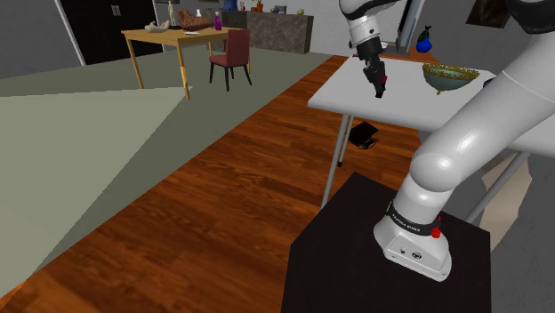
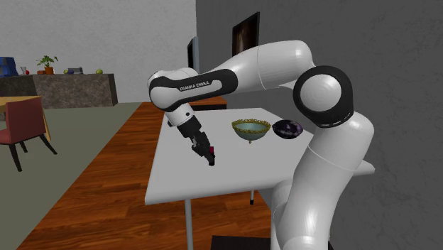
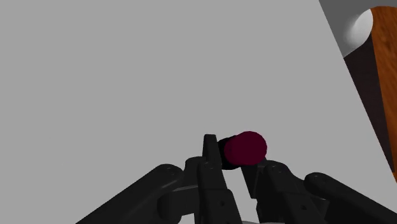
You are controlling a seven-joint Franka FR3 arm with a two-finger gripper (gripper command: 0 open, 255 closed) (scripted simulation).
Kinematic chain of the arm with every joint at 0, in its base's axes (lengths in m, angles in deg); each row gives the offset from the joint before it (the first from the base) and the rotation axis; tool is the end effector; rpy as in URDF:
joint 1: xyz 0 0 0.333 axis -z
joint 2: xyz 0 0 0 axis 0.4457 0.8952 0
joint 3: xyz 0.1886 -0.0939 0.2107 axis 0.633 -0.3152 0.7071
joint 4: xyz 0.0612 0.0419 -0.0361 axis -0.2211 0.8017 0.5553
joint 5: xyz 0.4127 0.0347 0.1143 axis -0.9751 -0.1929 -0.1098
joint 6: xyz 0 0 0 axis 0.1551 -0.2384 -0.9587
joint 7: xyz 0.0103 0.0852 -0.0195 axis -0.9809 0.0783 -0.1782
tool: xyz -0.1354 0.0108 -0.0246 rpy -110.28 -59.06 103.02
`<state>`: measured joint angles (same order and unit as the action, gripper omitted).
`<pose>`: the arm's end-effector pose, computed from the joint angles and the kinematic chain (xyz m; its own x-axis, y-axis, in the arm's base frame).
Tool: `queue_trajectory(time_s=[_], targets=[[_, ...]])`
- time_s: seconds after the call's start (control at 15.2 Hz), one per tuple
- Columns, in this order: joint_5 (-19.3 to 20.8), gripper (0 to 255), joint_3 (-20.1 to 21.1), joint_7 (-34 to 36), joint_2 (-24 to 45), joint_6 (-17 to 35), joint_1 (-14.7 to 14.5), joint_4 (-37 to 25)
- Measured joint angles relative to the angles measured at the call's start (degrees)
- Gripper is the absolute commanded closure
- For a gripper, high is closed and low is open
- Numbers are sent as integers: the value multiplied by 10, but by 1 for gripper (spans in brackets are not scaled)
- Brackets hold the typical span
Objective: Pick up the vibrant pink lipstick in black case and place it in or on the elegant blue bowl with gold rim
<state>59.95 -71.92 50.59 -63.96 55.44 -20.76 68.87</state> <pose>0.3570 -0.2411 0.4758 0.8428 -0.0196 -0.5379 -0.0207 -0.9998 0.0040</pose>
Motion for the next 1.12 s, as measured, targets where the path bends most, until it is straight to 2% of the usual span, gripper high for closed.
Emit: queue_trajectory(time_s=[0.4, 1.12], targets=[[0, 255, 1, 0, 0, -3, 0, -3], [2, 255, 8, -21, 8, -81, -2, -91]])
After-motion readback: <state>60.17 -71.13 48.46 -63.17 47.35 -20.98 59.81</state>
